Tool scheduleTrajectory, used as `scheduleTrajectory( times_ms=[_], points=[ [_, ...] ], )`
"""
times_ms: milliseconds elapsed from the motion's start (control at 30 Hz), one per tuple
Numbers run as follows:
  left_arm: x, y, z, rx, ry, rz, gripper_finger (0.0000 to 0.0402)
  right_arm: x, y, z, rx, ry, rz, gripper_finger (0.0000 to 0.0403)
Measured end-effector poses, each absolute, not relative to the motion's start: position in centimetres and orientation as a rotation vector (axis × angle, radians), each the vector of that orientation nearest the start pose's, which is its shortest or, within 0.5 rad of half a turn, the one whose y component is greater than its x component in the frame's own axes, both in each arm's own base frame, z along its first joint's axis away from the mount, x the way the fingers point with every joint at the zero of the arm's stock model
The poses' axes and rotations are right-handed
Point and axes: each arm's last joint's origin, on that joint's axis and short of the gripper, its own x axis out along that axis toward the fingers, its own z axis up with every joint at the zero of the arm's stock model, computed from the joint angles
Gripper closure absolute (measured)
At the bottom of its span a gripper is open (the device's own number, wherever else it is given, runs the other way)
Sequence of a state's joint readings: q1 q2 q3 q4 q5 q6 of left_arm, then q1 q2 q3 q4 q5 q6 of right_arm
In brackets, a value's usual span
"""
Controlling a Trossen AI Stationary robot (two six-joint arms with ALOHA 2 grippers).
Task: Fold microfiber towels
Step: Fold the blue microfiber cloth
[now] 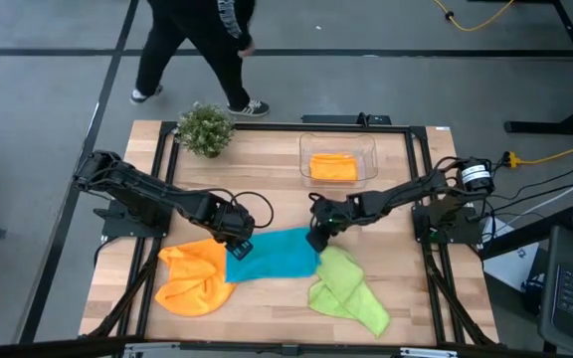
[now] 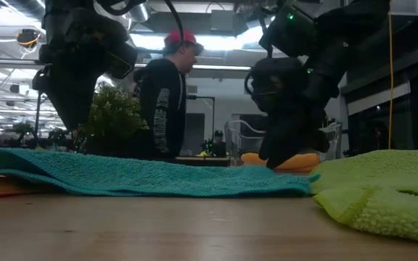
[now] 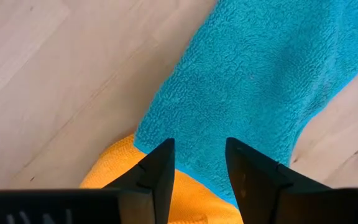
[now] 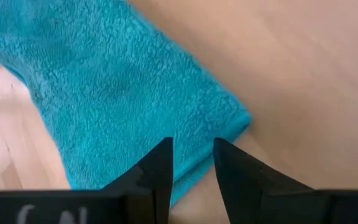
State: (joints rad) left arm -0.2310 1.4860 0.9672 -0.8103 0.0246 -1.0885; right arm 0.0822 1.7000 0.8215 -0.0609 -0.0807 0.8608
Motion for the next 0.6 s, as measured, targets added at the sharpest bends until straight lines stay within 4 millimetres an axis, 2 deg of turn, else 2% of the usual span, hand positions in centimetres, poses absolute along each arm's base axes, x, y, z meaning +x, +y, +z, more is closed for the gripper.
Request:
scheduleTrajectory(
  times_ms=[133, 600],
  points=[
    [25.61, -6.10, 20.33, -0.779, 1.285, 0.516, 0.0266, 30.91, 2.76, 13.47, 0.787, 0.983, -0.282, 0.0285],
    [25.62, -6.08, 20.33, -0.774, 1.280, 0.521, 0.0266, 31.56, 3.01, 13.45, 0.783, 0.927, -0.248, 0.0285]
  ],
)
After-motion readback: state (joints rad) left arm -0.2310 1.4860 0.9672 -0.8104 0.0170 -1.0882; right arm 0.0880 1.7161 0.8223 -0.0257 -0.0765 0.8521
